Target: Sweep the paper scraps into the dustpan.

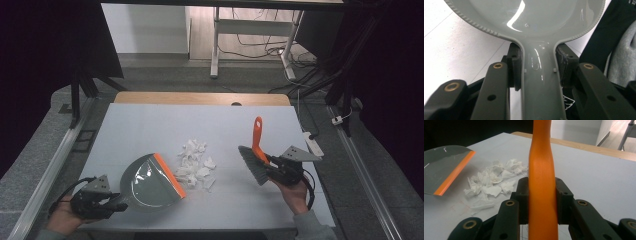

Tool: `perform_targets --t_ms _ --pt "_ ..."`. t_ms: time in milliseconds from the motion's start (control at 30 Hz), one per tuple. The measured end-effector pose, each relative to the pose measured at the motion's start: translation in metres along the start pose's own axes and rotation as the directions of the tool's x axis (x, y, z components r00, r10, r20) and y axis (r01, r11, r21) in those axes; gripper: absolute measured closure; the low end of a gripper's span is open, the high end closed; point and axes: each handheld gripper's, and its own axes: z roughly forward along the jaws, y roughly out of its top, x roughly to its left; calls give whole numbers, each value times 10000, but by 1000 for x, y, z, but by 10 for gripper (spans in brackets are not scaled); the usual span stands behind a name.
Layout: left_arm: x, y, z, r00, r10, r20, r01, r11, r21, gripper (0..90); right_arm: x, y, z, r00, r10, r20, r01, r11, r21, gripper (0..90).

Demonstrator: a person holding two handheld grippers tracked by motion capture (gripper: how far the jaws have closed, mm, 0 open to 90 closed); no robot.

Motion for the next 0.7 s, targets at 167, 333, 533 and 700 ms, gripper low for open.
perform_targets --t_ms 167,333,533,700 --pt "0 -2 0 9999 -113 32 113 9999 78 613 2 1 2 10000 -26 -21 26 10000 41 694" --pt "1 -8 3 9996 -253 135 250 9995 185 613 3 6 11 9999 -101 84 100 9998 187 694" --pt "3 -10 4 9993 -334 163 330 9991 259 613 7 16 29 9996 -86 254 79 9996 255 694" --pt "3 -8 7 9993 -301 239 294 9991 313 613 15 25 50 9991 -316 287 299 9980 549 695"
